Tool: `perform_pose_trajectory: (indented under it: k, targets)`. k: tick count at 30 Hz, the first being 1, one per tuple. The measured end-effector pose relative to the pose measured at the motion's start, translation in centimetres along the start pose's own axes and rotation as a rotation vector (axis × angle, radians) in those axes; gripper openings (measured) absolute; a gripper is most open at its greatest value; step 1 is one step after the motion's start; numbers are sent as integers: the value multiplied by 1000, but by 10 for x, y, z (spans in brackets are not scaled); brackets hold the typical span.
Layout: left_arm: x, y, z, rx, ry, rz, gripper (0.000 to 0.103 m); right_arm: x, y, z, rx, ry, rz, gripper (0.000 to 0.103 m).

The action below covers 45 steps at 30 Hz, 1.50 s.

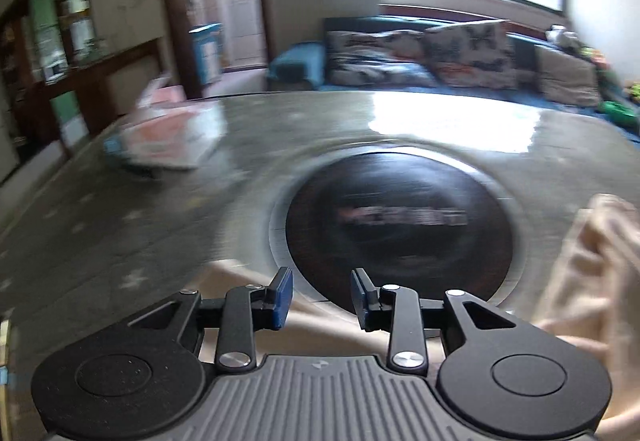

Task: Fold clothes

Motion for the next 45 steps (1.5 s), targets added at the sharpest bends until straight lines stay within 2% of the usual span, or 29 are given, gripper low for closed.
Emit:
perform_pose_trajectory:
  k: [2,8,12,17,27,29,36,41,45]
  targets:
    - [5,25,0,-56,5,27,35,11,-2,10,24,-3,13,62]
    - [22,101,9,-196,19,139,35,41,-6,40,84,-16,51,52]
    - [29,144,24,-266,3,194,35,52,-6,57,97,-24,61,50]
    - [30,178,38,-325,-5,267,35,63,-3,78,132,-31,105,41]
    - [27,200,59,-384,-27,309,35,62,-4,111,202,-64,158,30]
    - [25,203,61,-391,-29,320,35,62,-7,111,218,-65,164,14]
    - [20,208,60,-445,-26,320,32,65,-5,99,198,-33,147,7]
    - [19,209,56,-437,9,345,3,73,-1,81,142,21,110,5]
    - [32,194,49,-365,79,299,2,79,3,65,93,66,73,5]
Point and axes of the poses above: each gripper's, at about its wrist camera, not at the fingertips, and z roughly the way its jaws point, y to its right, x to its top, the point moved 9 cm from there along z, roughly the way its jaws point, and after that the axes turned 1 degree about -y, right-handed, at the moved point
